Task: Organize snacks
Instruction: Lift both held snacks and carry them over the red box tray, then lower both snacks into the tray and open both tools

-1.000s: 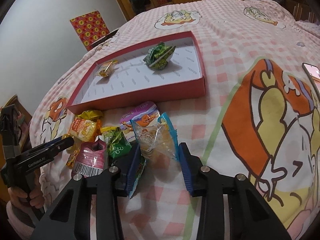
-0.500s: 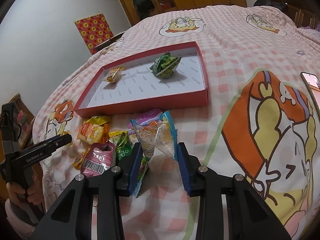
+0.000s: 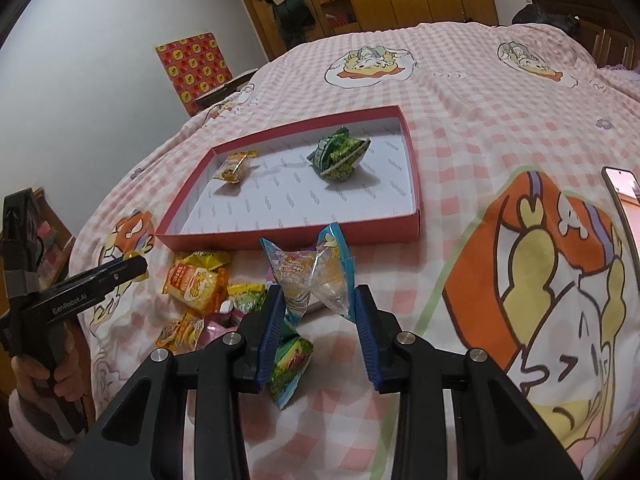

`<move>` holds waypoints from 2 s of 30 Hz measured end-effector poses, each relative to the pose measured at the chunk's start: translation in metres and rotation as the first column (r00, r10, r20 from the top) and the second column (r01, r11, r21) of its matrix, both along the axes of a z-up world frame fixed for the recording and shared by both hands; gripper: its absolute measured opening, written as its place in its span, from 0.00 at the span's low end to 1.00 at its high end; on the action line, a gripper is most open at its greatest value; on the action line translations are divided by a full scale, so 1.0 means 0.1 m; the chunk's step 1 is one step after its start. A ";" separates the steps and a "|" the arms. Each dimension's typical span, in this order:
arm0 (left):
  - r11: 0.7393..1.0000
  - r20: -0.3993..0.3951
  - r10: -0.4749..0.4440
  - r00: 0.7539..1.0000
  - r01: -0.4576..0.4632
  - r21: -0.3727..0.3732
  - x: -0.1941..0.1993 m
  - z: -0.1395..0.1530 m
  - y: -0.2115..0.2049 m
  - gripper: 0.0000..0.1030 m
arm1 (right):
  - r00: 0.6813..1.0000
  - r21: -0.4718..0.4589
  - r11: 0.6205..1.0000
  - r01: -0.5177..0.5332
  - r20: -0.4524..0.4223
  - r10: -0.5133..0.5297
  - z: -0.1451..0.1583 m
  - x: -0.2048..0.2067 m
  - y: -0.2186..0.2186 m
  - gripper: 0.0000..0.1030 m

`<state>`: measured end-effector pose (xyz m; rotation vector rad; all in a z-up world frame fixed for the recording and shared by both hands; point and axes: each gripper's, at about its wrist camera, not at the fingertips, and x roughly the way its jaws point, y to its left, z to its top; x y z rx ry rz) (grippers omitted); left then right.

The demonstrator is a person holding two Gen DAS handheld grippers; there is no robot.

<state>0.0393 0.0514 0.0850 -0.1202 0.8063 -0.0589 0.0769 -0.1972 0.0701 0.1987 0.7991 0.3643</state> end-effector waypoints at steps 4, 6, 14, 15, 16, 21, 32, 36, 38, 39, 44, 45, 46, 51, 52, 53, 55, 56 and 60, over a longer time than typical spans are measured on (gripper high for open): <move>1.000 0.018 -0.011 1.000 0.011 0.002 0.11 0.08 -0.02 0.45 | 1.000 -0.016 1.000 0.003 0.009 -0.003 0.08 0.09 -0.01 0.35; 1.000 0.031 -0.012 0.999 0.012 0.020 0.20 0.12 -0.04 0.45 | 1.000 -0.033 0.999 0.006 0.017 -0.006 0.12 0.14 -0.01 0.35; 0.998 0.040 -0.021 0.999 0.019 0.053 0.53 0.17 -0.07 0.45 | 0.999 -0.072 0.997 0.016 0.028 -0.014 0.25 0.43 -0.03 0.36; 0.998 0.041 -0.024 0.999 0.022 0.056 0.56 0.18 -0.08 0.45 | 1.000 -0.076 0.997 0.016 0.027 -0.014 0.26 0.46 -0.03 0.35; 0.998 0.041 -0.027 0.999 0.025 0.059 0.59 0.18 -0.09 0.45 | 1.000 -0.082 0.996 0.017 0.026 -0.015 0.26 0.50 -0.02 0.35; 0.998 0.016 -0.038 0.999 0.037 0.052 0.82 0.12 -0.12 0.45 | 1.000 -0.094 0.996 0.010 0.009 -0.010 0.25 0.66 0.01 0.35; 0.998 -0.046 -0.054 0.997 0.056 0.039 1.31 -0.11 -0.14 0.45 | 0.998 -0.178 0.984 0.014 -0.055 -0.024 0.05 1.04 0.13 0.35; 0.998 -0.061 -0.049 0.997 0.052 0.046 1.40 -0.16 -0.17 0.45 | 0.998 -0.185 0.982 0.028 -0.057 -0.039 0.00 1.15 0.14 0.35; 0.997 -0.058 -0.046 0.997 0.050 0.056 1.44 -0.18 -0.18 0.45 | 0.998 -0.186 0.982 0.035 -0.053 -0.045 -0.01 1.18 0.15 0.35; 0.997 -0.052 -0.048 0.998 0.051 0.065 1.46 -0.17 -0.20 0.45 | 0.997 -0.184 0.982 0.038 -0.052 -0.048 -0.02 1.20 0.15 0.35; 0.995 -0.054 -0.053 0.997 0.057 0.079 1.53 -0.20 -0.24 0.45 | 0.997 -0.179 0.983 0.046 -0.046 -0.055 -0.03 1.31 0.16 0.35; 0.995 -0.056 -0.055 0.997 0.059 0.081 1.55 -0.20 -0.25 0.46 | 0.997 -0.179 0.983 0.048 -0.043 -0.057 -0.03 1.32 0.16 0.35; 0.995 -0.056 -0.055 0.997 0.059 0.084 1.56 -0.21 -0.26 0.46 | 0.998 -0.179 0.983 0.050 -0.040 -0.058 -0.03 1.34 0.16 0.35; 0.993 -0.047 -0.053 0.997 0.058 0.101 1.62 -0.24 -0.29 0.46 | 0.998 -0.185 0.981 0.058 -0.025 -0.063 -0.03 1.45 0.17 0.35; 0.993 -0.046 -0.054 0.997 0.059 0.104 1.63 -0.24 -0.29 0.46 | 0.998 -0.188 0.980 0.059 -0.022 -0.064 -0.03 1.47 0.18 0.35; 0.992 -0.044 -0.055 0.997 0.060 0.107 1.63 -0.24 -0.29 0.46 | 0.998 -0.193 0.980 0.058 -0.021 -0.063 -0.03 1.49 0.19 0.35; 0.991 -0.045 -0.059 0.997 0.064 0.114 1.64 -0.25 -0.30 0.46 | 0.998 -0.197 0.979 0.059 -0.017 -0.064 -0.03 1.53 0.20 0.35; 0.991 -0.044 -0.061 0.997 0.066 0.117 1.65 -0.25 -0.30 0.46 | 0.998 -0.196 0.979 0.060 -0.016 -0.064 -0.03 1.54 0.20 0.35; 0.990 -0.038 -0.059 0.998 0.063 0.125 1.67 -0.27 -0.30 0.46 | 0.998 -0.194 0.980 0.054 -0.015 -0.058 -0.05 1.60 0.22 0.35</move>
